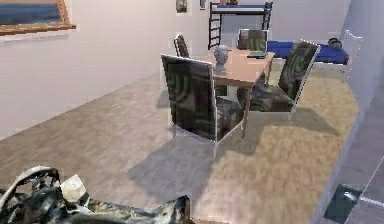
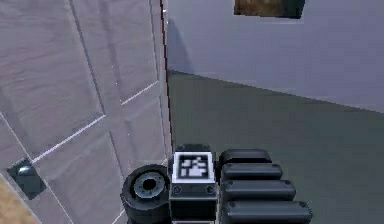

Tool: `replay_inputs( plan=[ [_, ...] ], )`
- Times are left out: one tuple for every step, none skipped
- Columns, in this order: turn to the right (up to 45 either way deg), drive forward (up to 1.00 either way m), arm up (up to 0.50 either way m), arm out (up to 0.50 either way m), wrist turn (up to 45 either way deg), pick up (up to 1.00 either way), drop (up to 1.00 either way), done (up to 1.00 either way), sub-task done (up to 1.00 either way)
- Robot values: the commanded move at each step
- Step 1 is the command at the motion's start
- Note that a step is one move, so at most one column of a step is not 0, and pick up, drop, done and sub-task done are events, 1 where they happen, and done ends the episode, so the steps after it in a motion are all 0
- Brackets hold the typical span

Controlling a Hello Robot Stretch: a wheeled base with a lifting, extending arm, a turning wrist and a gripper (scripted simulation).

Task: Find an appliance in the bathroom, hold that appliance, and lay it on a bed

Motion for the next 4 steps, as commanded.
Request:
replay_inputs(
  plan=[
    [0.0, 0.20, 0.00, 0.00, 0.0, 0.00, 0.00, 0.00, 0.00],
    [6.0, 0.00, 0.00, 0.00, 0.0, 0.00, 0.00, 0.00, 0.00],
    [3.0, 0.00, 0.00, 0.00, 0.0, 0.00, 0.00, 0.00, 0.00],
    [0.0, 0.90, 0.00, 0.00, 0.0, 0.00, 0.00, 0.00, 0.00]
  ],
)
